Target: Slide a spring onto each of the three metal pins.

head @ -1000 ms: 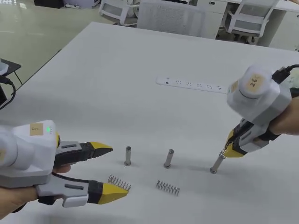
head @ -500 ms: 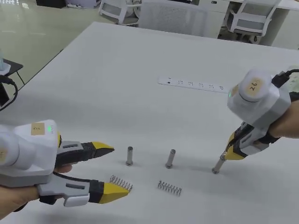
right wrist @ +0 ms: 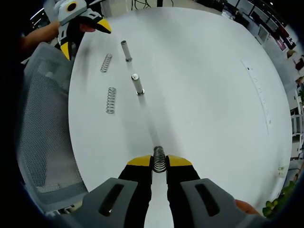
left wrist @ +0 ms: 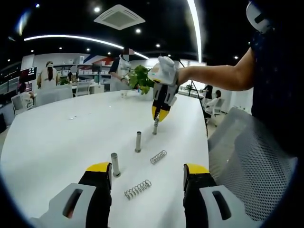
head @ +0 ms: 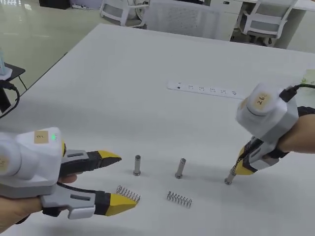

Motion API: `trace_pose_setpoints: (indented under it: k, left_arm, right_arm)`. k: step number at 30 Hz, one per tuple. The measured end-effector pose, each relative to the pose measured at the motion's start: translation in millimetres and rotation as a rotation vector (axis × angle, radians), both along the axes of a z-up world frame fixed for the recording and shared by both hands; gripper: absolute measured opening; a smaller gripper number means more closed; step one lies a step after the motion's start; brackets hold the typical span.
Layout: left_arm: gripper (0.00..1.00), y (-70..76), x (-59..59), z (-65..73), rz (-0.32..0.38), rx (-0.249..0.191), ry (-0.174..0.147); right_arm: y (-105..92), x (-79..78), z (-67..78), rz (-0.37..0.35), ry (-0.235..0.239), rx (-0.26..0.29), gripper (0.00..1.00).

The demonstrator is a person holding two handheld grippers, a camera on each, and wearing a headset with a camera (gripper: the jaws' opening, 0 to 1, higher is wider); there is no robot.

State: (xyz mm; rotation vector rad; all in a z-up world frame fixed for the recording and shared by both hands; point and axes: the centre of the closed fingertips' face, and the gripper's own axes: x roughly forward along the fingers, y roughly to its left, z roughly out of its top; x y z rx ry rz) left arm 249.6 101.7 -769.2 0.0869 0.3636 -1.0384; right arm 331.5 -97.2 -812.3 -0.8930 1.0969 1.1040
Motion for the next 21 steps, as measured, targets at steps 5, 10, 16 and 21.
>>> trace_pose_setpoints:
  k: [5,10,16,21]
  left_arm:
    - [0.56,0.3,-0.3,0.2,-0.001,0.001,-0.001]
    - [0.56,1.2,-0.8,0.3,0.001,0.001,0.000]
    - [0.56,2.0,-1.6,-1.0,0.003,0.004,0.001]
    - [0.56,2.1,-1.9,-1.9,0.003,0.007,0.002]
  right_arm:
    - [0.1,3.1,-9.7,-0.002,0.007,-0.008,0.09]
    - [1.7,0.7,-16.1,0.001,0.011,-0.015,0.09]
    - [1.0,2.2,-23.4,-0.003,0.011,-0.012,0.09]
    - [0.6,2.9,-28.0,0.001,0.009,-0.016,0.09]
